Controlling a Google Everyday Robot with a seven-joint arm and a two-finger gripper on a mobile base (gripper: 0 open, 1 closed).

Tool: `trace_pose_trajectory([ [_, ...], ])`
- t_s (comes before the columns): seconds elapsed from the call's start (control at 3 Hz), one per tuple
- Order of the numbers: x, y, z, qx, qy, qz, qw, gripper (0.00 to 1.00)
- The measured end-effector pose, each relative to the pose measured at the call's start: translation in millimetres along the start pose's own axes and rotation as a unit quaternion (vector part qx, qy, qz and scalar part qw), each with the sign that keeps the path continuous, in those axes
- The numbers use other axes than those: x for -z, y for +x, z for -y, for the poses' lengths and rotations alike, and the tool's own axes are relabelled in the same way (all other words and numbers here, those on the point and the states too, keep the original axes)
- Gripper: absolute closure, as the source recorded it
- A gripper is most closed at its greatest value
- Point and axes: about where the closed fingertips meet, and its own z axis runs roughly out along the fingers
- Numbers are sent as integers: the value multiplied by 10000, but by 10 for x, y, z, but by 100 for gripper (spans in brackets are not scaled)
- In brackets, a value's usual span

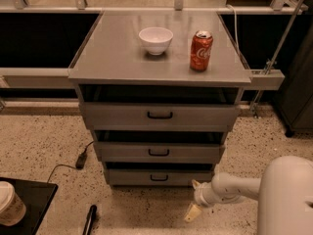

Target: Open bottom drawer

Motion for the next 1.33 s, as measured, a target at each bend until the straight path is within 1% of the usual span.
trace_pose_trajectory([
  [0.33,-129,38,283,-104,267,65,9996,0],
  [0.67,-324,134,705,-296,655,167,9973,0],
  [1.0,-287,111,943,-307,853,213,9957,0],
  [1.33,-287,111,943,-307,853,213,9957,0],
])
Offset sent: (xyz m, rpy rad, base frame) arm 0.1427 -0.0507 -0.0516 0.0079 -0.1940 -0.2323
